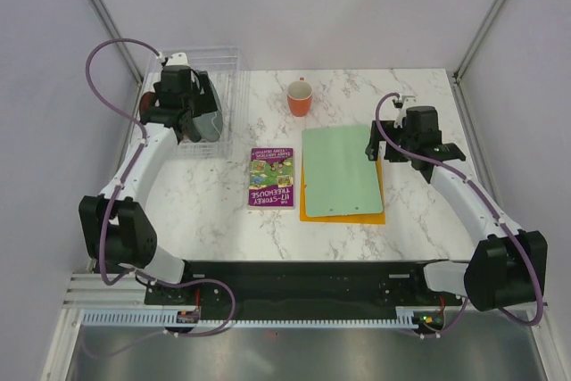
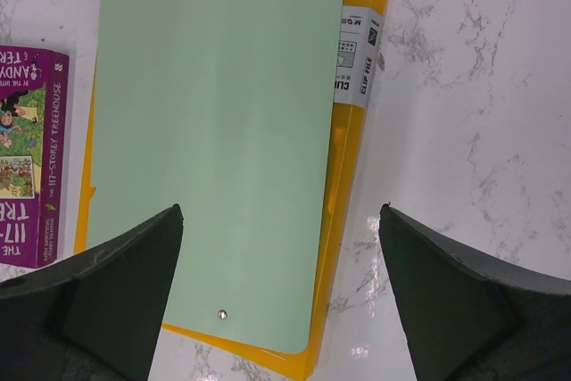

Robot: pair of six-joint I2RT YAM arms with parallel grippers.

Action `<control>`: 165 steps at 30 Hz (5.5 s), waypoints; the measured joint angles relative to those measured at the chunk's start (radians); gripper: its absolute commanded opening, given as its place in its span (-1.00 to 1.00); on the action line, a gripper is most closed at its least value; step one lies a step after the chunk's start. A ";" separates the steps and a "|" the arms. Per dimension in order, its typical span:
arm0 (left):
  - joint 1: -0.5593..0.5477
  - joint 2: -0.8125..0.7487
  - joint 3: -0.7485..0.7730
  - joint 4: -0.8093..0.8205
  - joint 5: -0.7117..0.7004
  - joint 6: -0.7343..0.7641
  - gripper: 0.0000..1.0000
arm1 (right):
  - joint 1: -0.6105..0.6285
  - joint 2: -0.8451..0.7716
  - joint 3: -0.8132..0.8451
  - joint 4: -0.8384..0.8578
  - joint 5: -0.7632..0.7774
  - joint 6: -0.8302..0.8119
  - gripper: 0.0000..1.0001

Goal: Unload the plates from the dish rack

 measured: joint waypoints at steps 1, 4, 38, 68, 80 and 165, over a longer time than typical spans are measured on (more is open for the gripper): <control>0.000 0.013 0.004 0.009 -0.004 0.001 0.84 | 0.000 0.005 0.000 0.000 0.000 0.000 0.96; 0.000 0.058 0.017 0.032 -0.016 0.003 0.68 | 0.000 0.017 0.000 0.000 0.000 0.000 0.96; -0.104 0.281 0.220 0.138 -0.324 0.248 -0.96 | 0.000 0.090 0.000 0.004 -0.010 -0.007 0.96; -0.118 -0.228 -0.162 0.077 0.568 -0.341 -0.95 | 0.068 0.255 0.022 0.700 -0.611 0.563 0.96; -0.120 -0.229 -0.363 0.449 0.756 -0.546 -0.95 | 0.131 0.378 -0.041 0.975 -0.682 0.741 -0.82; 0.045 0.014 -0.154 0.245 -0.151 0.063 0.82 | -0.453 0.423 0.307 0.310 -0.121 0.277 0.96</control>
